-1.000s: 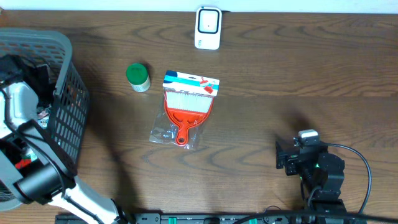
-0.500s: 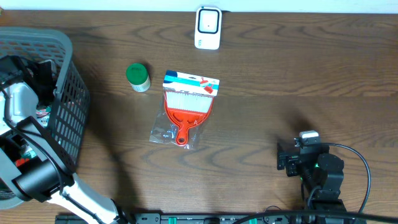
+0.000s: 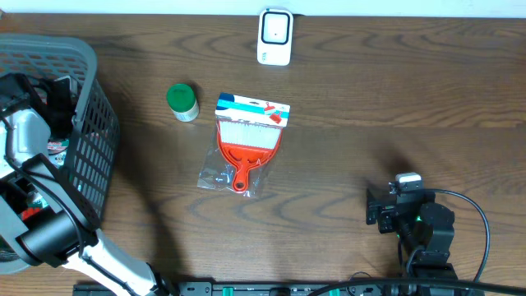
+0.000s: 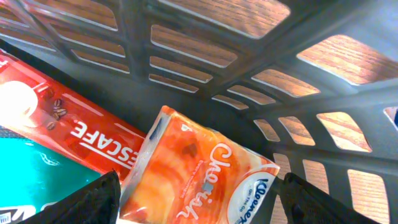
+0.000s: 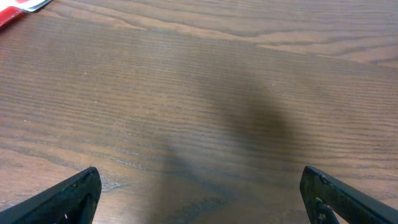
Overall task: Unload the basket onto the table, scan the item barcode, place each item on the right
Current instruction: 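Grasp the small orange-and-white box in the basket with the left gripper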
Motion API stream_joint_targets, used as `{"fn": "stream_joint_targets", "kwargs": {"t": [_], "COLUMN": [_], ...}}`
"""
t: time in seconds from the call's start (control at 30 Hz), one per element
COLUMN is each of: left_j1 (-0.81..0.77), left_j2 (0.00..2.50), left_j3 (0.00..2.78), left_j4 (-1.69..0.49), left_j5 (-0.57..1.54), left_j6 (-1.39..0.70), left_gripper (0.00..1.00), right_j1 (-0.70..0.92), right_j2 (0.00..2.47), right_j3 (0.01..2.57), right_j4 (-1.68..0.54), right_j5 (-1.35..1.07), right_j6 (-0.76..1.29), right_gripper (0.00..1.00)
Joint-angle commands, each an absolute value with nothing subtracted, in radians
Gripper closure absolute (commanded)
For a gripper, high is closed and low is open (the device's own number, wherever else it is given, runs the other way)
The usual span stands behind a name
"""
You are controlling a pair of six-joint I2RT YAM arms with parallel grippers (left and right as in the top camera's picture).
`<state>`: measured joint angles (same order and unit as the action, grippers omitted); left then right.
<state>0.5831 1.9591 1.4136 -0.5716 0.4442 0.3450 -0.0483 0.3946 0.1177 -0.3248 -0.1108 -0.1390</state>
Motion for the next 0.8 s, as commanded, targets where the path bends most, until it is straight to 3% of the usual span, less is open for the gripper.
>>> {"fn": "stream_joint_targets", "kwargs": {"t": [0.0,0.07,0.17,0.3,0.77], "left_j1": [0.580,0.580,0.580,0.580,0.586], "left_j2": [1.973,1.973,1.973,1.973,1.973], "left_j3": [1.422,1.422,1.422,1.422,1.422], "left_j4": [-0.566,-0.566,-0.570,-0.577,-0.570], "left_j5": [0.482,0.473,0.421,0.326,0.163], "left_j6": [0.366,0.366,0.366,0.365,0.361], "left_gripper": [0.21,0.21,0.31,0.33,0.65], "right_j1": [-0.051,-0.051,-0.051,-0.051,-0.051], "right_j2": [0.395,0.395,0.395,0.395,0.395], "right_j3": [0.115,0.115,0.115,0.115,0.115], "right_j4": [-0.326,-0.326,-0.326,-0.326,-0.327], "right_j5": [-0.102,-0.102,-0.102,-0.102,-0.102], "right_j6": [-0.129,-0.128,-0.128,-0.129,-0.128], "right_gripper": [0.01,0.01,0.01,0.01,0.01]}}
